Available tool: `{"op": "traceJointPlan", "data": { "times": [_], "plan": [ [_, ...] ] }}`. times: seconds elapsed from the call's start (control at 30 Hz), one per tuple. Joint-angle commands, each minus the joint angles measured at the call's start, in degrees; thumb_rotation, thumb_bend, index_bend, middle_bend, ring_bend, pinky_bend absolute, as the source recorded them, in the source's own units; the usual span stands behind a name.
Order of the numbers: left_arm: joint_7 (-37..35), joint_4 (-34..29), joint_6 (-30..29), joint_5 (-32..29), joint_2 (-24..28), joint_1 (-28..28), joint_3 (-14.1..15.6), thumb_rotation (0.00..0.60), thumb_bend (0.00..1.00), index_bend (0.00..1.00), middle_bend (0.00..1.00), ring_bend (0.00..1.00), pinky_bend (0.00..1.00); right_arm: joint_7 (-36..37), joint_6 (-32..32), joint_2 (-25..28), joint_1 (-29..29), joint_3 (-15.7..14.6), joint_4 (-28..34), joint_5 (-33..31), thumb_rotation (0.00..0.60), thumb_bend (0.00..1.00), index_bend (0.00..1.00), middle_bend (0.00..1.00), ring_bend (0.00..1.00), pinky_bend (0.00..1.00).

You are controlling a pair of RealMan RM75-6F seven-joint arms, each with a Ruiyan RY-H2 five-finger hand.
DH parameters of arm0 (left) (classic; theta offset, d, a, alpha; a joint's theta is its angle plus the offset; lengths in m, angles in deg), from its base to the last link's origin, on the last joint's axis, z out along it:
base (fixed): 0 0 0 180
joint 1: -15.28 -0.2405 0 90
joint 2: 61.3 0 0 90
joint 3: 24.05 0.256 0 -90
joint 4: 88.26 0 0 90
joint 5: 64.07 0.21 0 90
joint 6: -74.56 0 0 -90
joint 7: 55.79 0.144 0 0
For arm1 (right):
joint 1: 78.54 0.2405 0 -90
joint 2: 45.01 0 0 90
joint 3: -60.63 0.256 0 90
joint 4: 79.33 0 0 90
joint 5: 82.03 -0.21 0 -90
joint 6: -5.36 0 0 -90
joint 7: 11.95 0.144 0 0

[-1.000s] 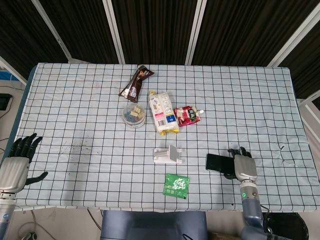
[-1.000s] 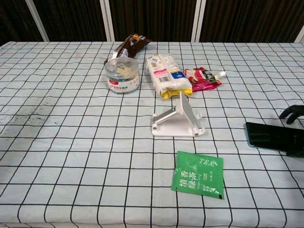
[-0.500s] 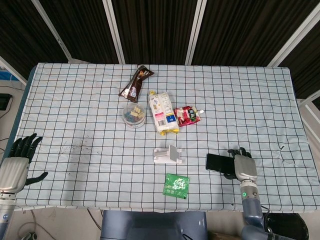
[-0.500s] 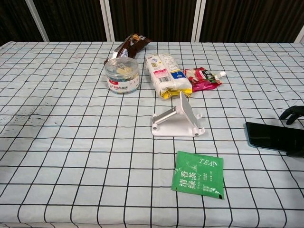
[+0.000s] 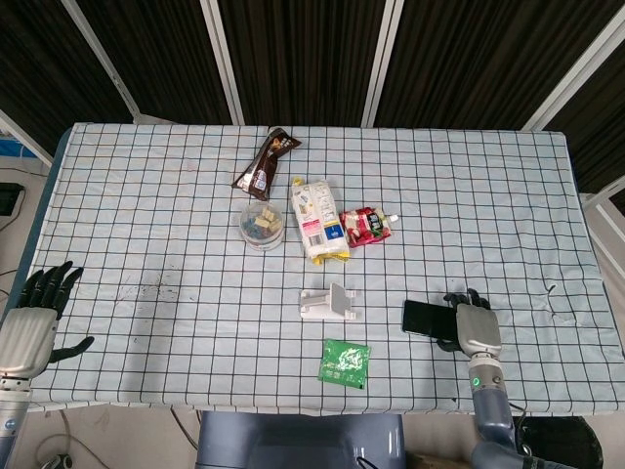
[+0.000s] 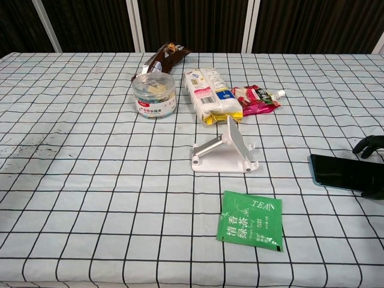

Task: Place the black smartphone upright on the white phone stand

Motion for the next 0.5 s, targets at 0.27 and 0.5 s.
{"op": "traceJointPlan", "data": {
  "times": [0.27, 0.5],
  "plan": [
    [-0.1, 0.0, 0.1, 0.0, 0.1, 0.0, 0.0, 0.6, 0.0, 0.0, 0.0, 0.0, 0.0, 0.6, -0.7, -0.2, 0.1, -0.2, -0.1, 0.6, 0.6, 0.25, 0.37, 0.36, 0.14, 0.14],
    [-0.2, -0.1, 0.0, 0.0, 0.1, 0.0, 0.0, 0.6, 0.0, 0.0, 0.0, 0.0, 0.0, 1.1, -0.9, -0.2, -0.1, -0.4, -0.1, 1.1, 0.6, 0.25, 0.37, 0.37, 0.15, 0.14]
  ]
}}
